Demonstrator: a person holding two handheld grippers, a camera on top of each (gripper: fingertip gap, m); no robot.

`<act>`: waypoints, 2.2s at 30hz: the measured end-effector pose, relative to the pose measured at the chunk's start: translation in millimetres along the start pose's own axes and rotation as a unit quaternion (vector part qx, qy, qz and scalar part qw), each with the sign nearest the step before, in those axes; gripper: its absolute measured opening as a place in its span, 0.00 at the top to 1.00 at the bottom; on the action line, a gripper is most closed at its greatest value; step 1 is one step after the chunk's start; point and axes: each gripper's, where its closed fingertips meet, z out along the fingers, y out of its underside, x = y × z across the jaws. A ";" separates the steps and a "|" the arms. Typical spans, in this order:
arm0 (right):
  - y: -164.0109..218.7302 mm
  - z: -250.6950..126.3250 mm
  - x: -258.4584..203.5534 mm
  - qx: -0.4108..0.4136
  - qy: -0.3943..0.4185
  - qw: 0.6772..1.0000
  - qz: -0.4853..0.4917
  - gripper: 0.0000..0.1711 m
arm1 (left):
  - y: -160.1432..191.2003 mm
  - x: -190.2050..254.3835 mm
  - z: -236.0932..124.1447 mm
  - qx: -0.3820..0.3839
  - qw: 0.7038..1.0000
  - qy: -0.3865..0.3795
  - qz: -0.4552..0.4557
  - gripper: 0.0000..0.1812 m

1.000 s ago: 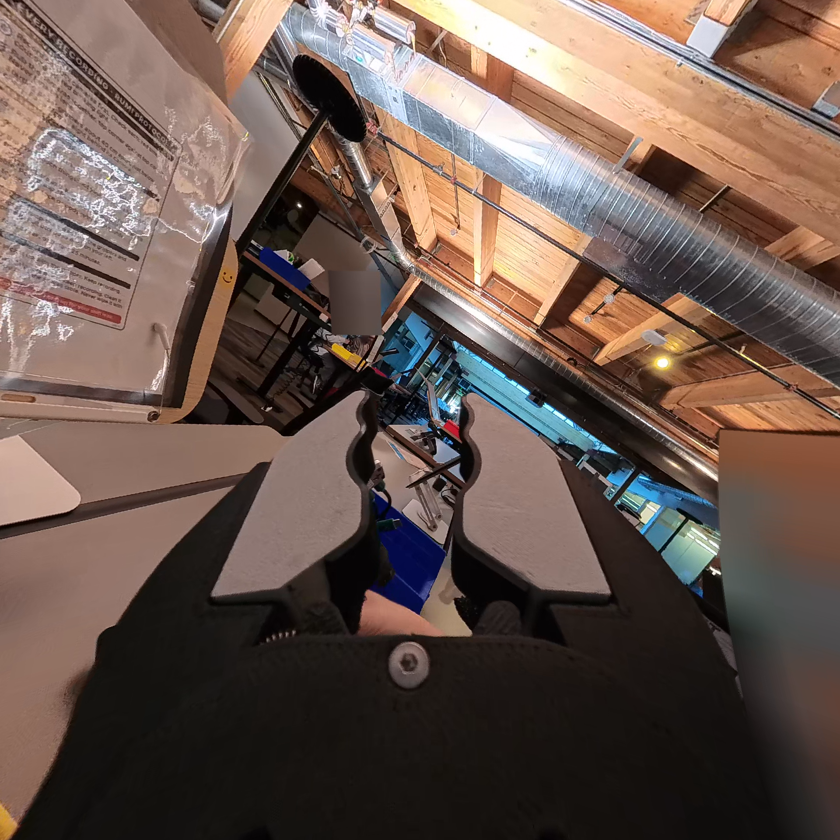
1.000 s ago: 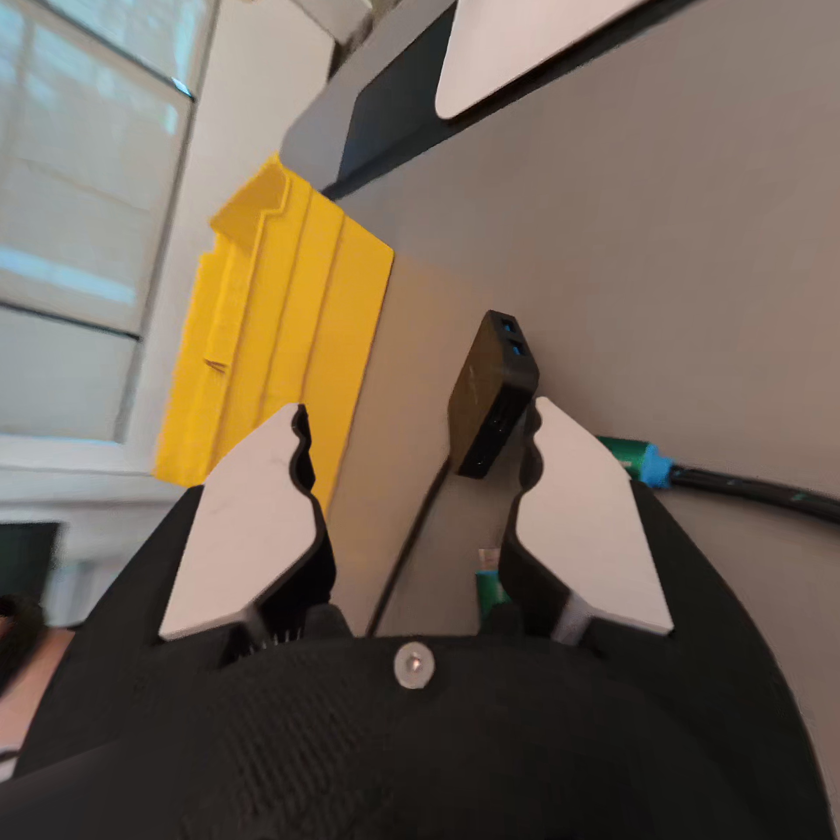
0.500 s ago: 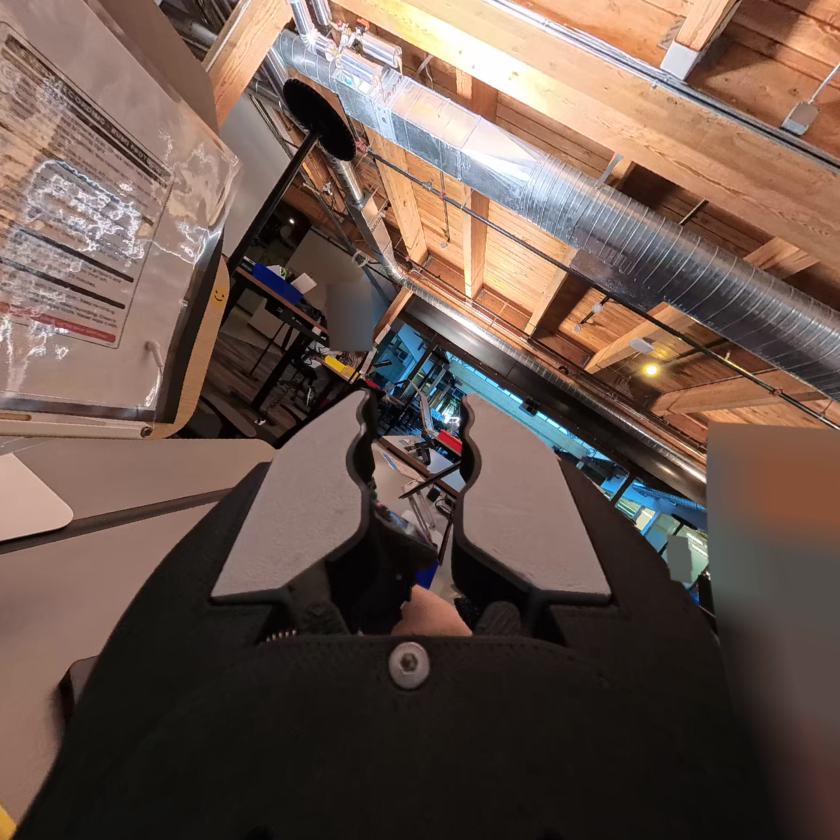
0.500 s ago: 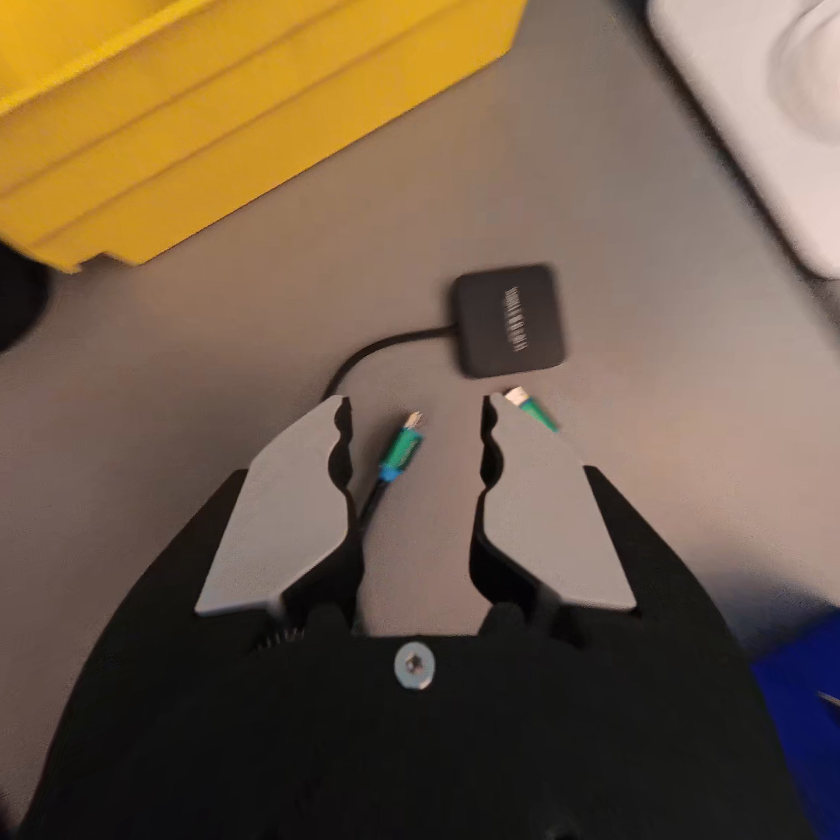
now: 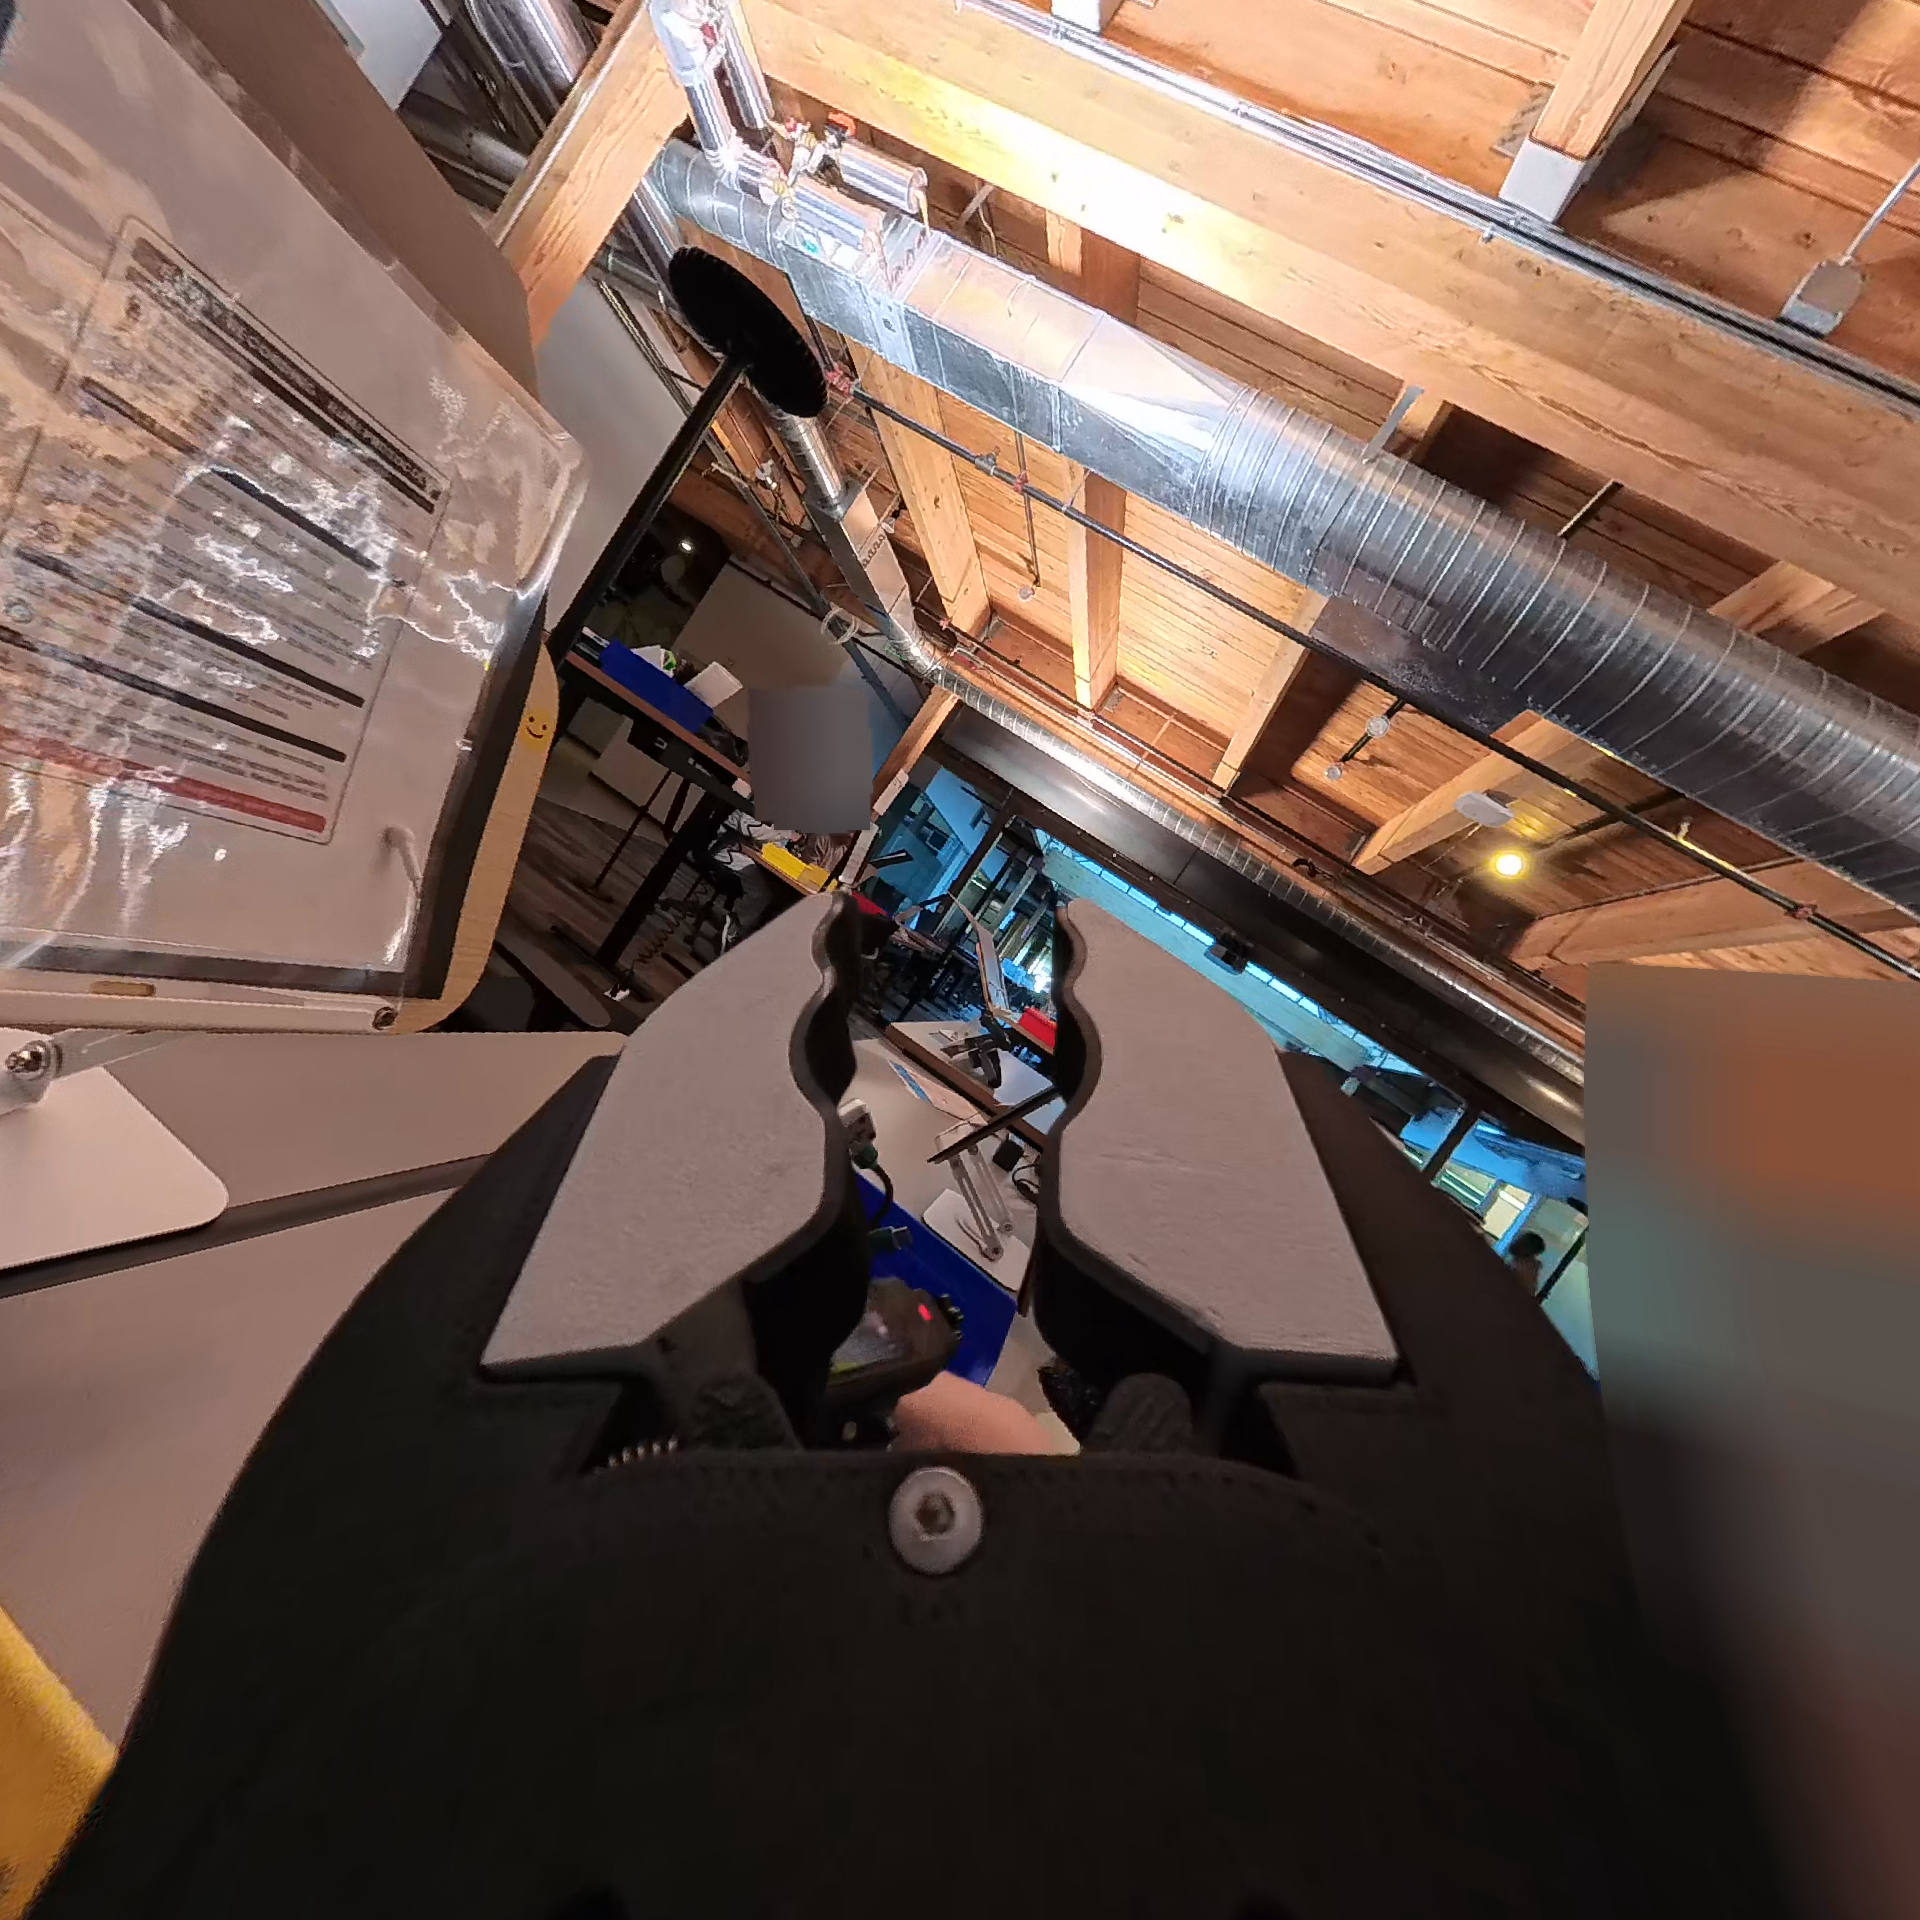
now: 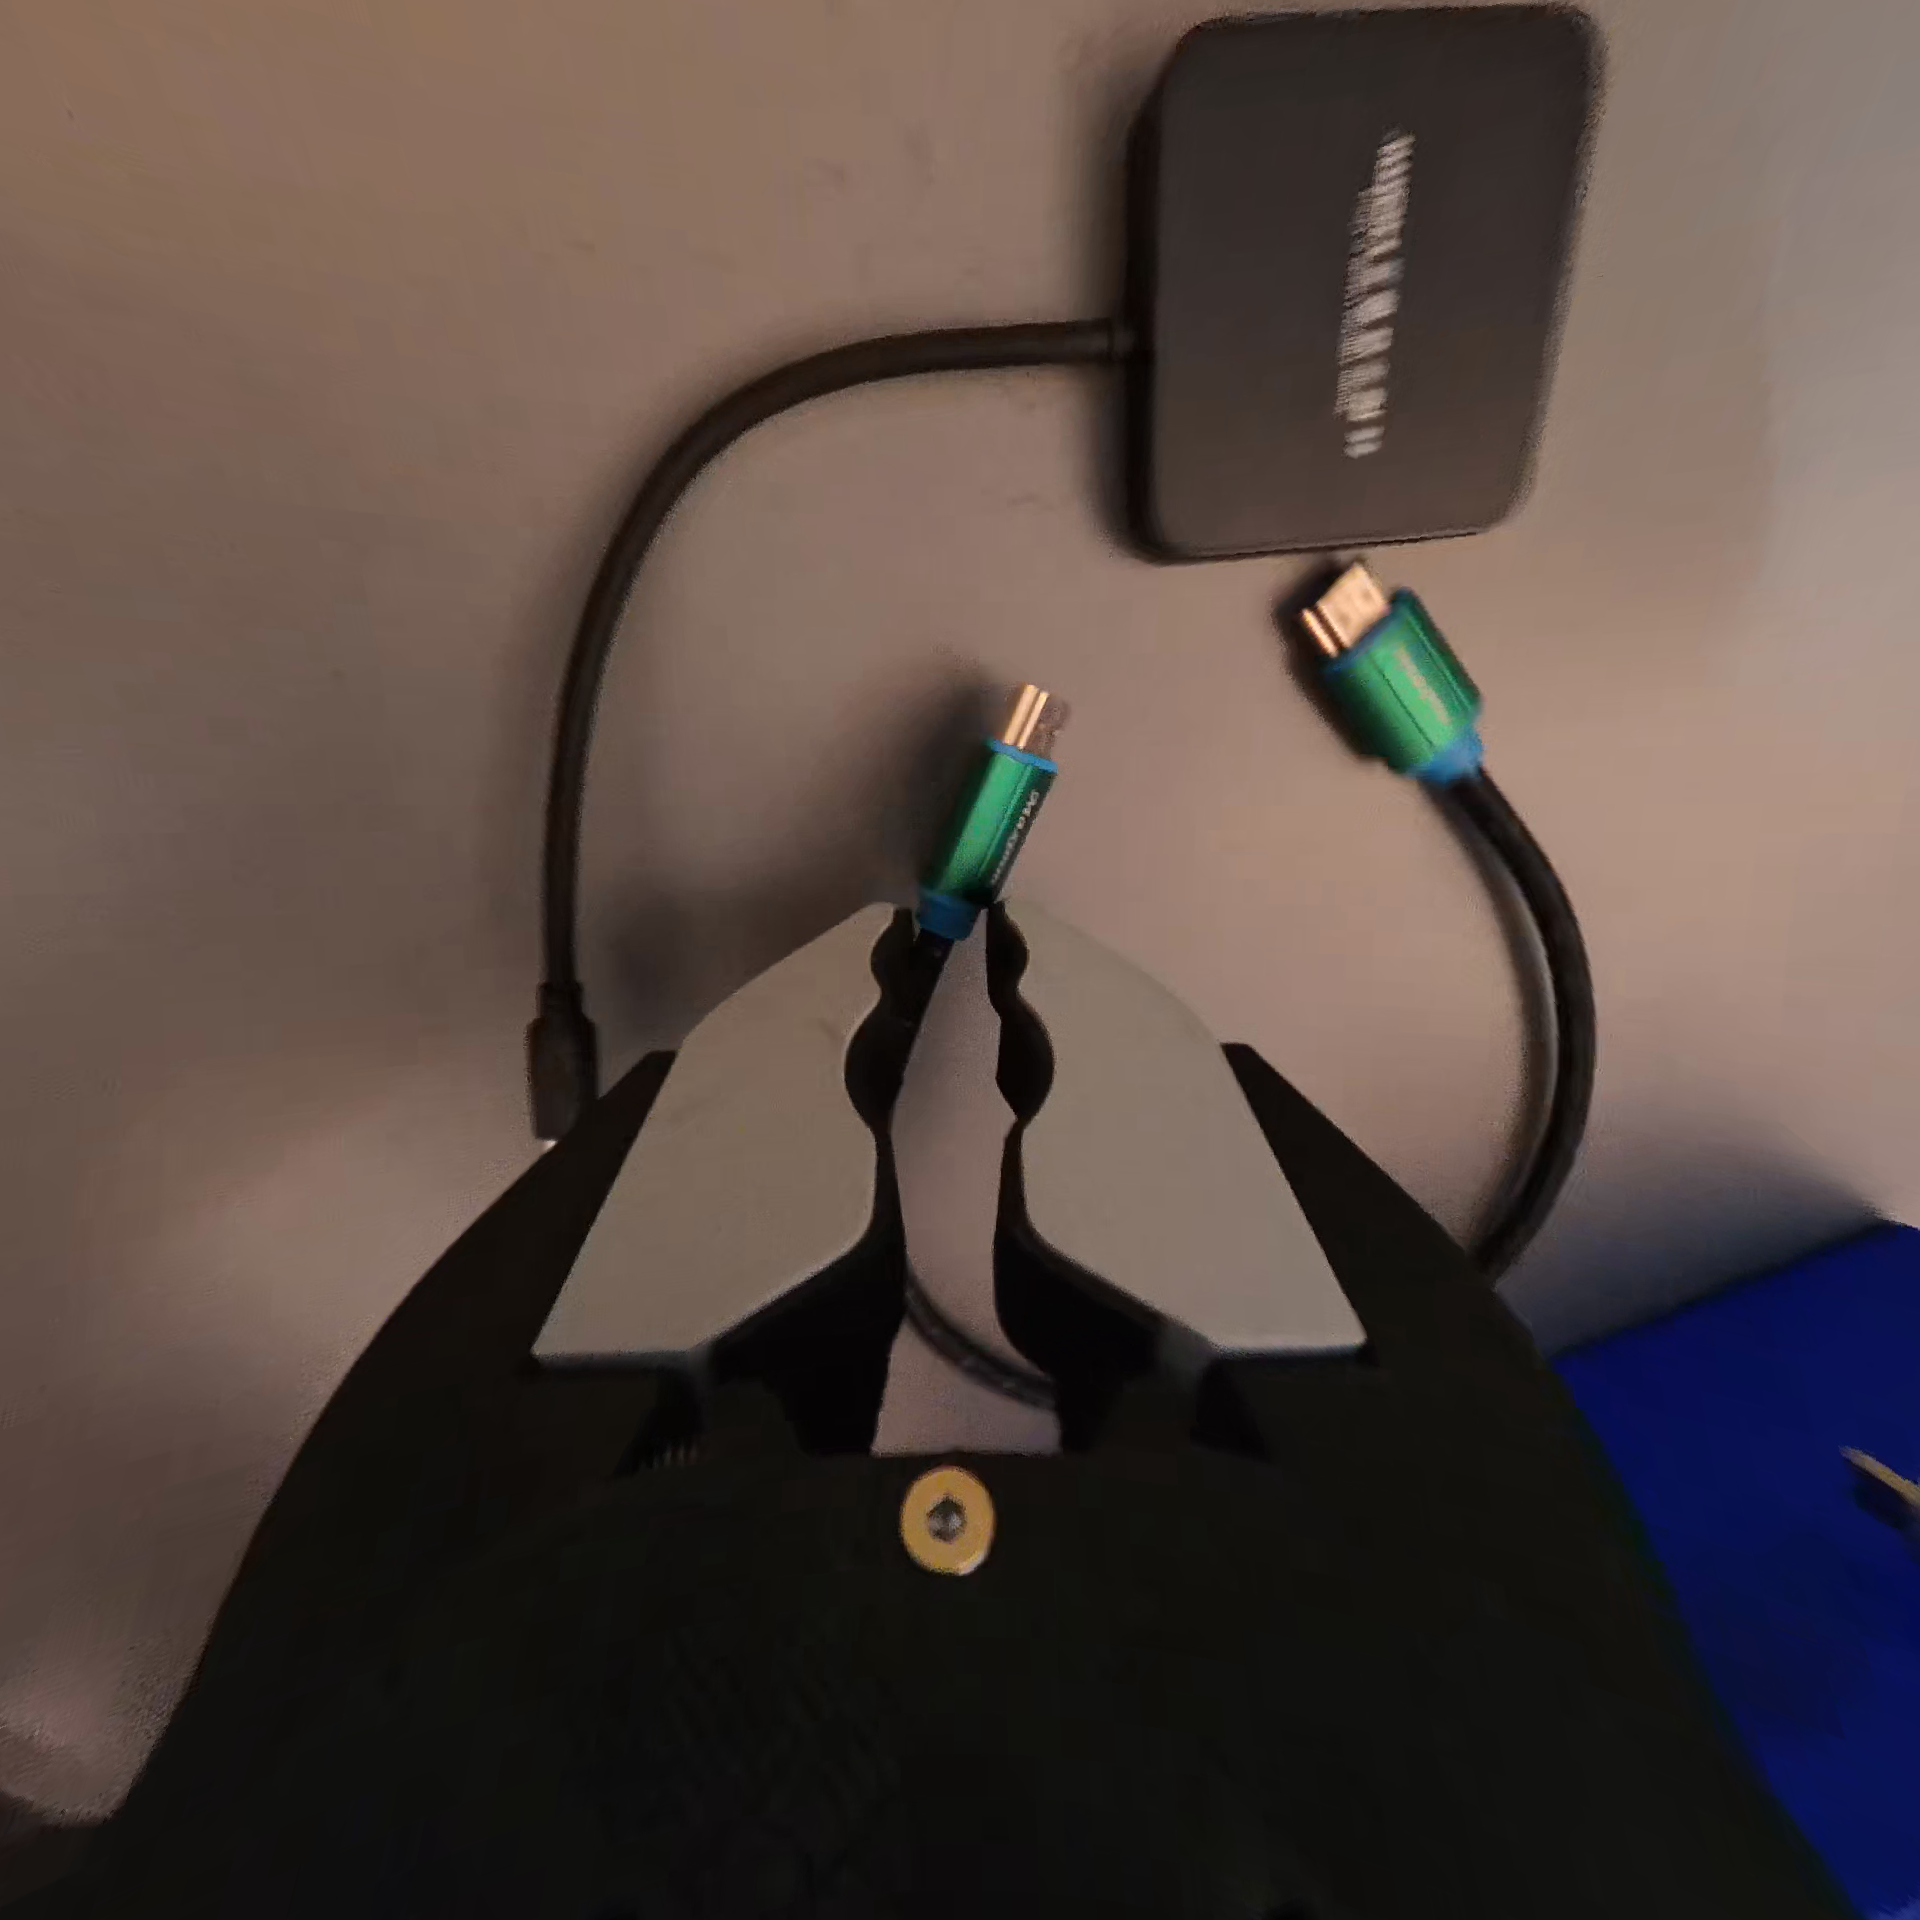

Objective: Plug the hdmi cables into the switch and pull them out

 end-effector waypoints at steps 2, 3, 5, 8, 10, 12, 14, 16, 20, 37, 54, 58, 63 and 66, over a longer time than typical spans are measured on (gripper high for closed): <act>-6.6 -14.7 13.7 0.032 0.032 0.999 0.004 0.93 | 1.7 -3.6 -0.7 -0.009 1.000 -0.008 0.000 0.81; -10.9 -24.9 19.2 0.055 0.042 0.998 0.008 0.93 | 4.5 -6.0 0.0 -0.019 1.000 -0.012 -0.002 0.81; -19.4 -47.7 26.3 0.105 0.052 0.993 0.019 0.94 | 13.0 -10.5 3.3 -0.041 0.999 -0.019 -0.009 0.80; -28.6 -86.7 42.6 0.170 0.112 0.979 0.021 0.94 | 32.0 -20.8 12.8 -0.076 0.996 -0.033 -0.020 0.80; -34.7 -115.1 50.2 0.215 0.160 0.963 0.013 0.95 | 49.4 -28.5 21.6 -0.105 0.993 -0.040 -0.034 0.80; -40.5 -144.4 54.6 0.257 0.213 0.942 -0.002 0.95 | 69.1 -35.7 31.0 -0.134 0.989 -0.041 -0.053 0.79; -46.4 -174.0 54.6 0.302 0.270 0.914 -0.026 0.94 | 87.2 -39.5 40.6 -0.152 0.985 -0.033 -0.080 0.79; -52.3 -199.0 49.0 0.338 0.319 0.884 -0.056 0.94 | 103.0 -39.7 49.7 -0.164 0.980 -0.017 -0.109 0.78; -62.8 -232.0 31.1 0.385 0.395 0.826 -0.117 0.94 | 125.6 -34.5 62.9 -0.183 0.976 0.006 -0.117 0.75; -71.8 -233.4 29.6 0.318 0.610 0.676 -0.266 0.94 | 157.9 -19.8 75.4 -0.226 0.966 0.026 -0.121 0.72; -77.5 -215.8 24.6 0.294 0.627 0.650 -0.311 0.94 | 162.1 -40.1 70.9 -0.234 0.967 -0.001 -0.097 0.91; -77.4 -217.0 24.8 0.306 0.627 0.647 -0.309 0.93 | 161.7 -39.9 71.7 -0.234 0.969 0.003 -0.074 0.91; -73.1 -230.4 31.2 0.339 0.622 0.655 -0.262 0.91 | 155.0 -31.6 74.1 -0.218 0.974 0.023 -0.049 0.91; -69.0 -230.9 36.8 0.333 0.623 0.660 -0.255 0.95 | 151.8 -26.5 74.2 -0.214 0.976 0.032 -0.039 0.91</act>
